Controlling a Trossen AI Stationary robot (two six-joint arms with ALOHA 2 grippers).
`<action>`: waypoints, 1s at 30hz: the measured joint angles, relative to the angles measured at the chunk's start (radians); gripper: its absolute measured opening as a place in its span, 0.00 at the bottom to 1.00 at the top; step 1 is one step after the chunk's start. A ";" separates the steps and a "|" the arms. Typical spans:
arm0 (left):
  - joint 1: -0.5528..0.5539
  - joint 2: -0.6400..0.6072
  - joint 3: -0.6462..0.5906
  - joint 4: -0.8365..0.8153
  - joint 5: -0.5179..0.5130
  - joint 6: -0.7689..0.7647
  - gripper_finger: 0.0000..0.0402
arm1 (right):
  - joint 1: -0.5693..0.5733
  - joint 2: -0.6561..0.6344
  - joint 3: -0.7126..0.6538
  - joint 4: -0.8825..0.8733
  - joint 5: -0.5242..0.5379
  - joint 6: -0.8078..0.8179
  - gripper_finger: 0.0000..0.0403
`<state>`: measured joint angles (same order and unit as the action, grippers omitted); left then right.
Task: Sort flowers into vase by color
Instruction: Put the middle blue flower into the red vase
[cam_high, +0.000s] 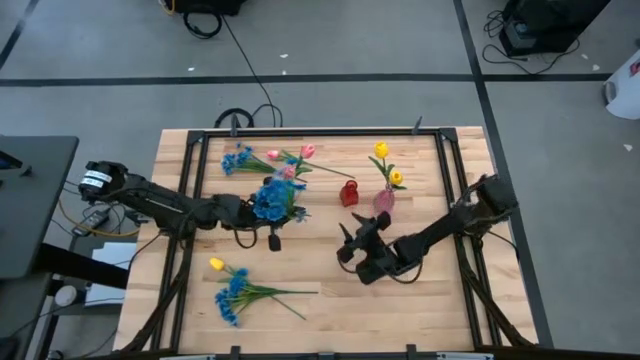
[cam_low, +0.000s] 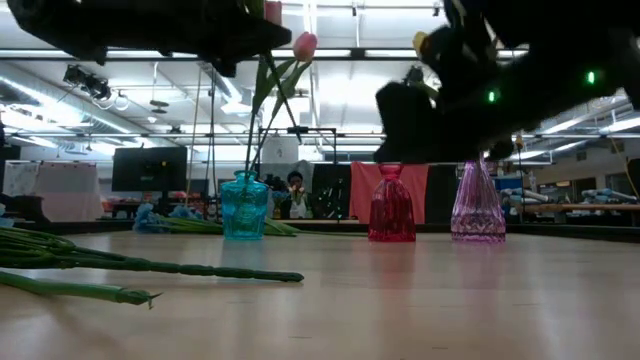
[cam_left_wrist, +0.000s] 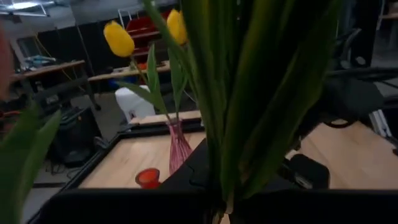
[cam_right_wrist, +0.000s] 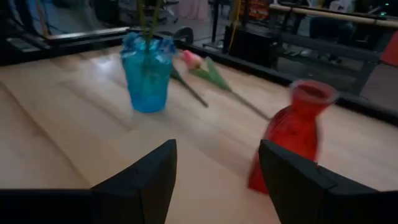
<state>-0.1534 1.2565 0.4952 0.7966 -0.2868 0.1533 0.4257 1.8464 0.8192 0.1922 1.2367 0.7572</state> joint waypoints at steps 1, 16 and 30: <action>0.006 0.016 0.006 -0.004 0.009 0.005 0.07 | 0.001 0.024 -0.001 0.019 0.003 -0.005 0.58; 0.083 0.348 0.354 -0.064 0.039 0.046 0.07 | 0.004 -0.104 -0.236 0.024 -0.100 0.156 0.53; 0.133 0.578 0.603 -0.082 -0.079 -0.010 0.07 | 0.046 -0.227 -0.311 0.041 -0.217 -0.023 0.52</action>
<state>-0.0208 1.8345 1.0980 0.7150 -0.3661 0.1437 0.4721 1.6192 0.5086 0.2329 1.0200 0.7337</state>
